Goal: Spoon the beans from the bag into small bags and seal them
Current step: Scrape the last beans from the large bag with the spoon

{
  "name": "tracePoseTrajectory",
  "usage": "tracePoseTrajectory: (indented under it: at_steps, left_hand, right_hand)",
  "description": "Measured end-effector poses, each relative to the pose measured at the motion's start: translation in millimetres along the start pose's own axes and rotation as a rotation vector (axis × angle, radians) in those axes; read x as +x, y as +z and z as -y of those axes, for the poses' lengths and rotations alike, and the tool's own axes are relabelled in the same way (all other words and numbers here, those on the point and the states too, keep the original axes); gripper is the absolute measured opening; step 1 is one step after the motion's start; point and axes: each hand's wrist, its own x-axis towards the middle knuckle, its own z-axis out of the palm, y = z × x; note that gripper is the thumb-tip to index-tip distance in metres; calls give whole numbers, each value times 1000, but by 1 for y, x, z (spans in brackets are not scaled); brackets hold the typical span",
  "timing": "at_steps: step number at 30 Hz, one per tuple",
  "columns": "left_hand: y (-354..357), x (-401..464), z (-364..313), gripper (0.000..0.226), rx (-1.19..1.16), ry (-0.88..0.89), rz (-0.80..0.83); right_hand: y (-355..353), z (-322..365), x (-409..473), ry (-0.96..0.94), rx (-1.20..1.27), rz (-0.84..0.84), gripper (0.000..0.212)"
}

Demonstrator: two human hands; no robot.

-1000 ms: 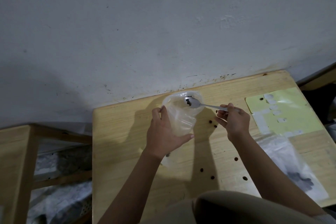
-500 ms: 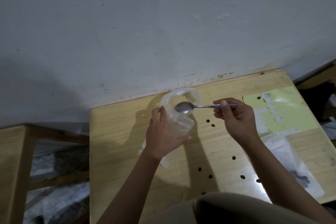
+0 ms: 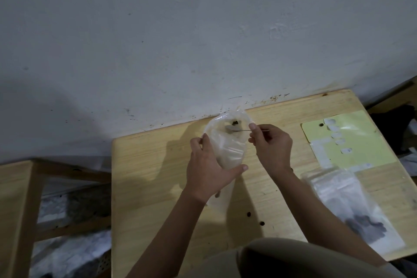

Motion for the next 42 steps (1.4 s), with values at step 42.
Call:
tracePoseTrajectory:
  at_steps: [42]
  left_hand:
    - [9,0,4,122,3,9,64]
  right_hand:
    - [5,-58,15,375,310,-137,9]
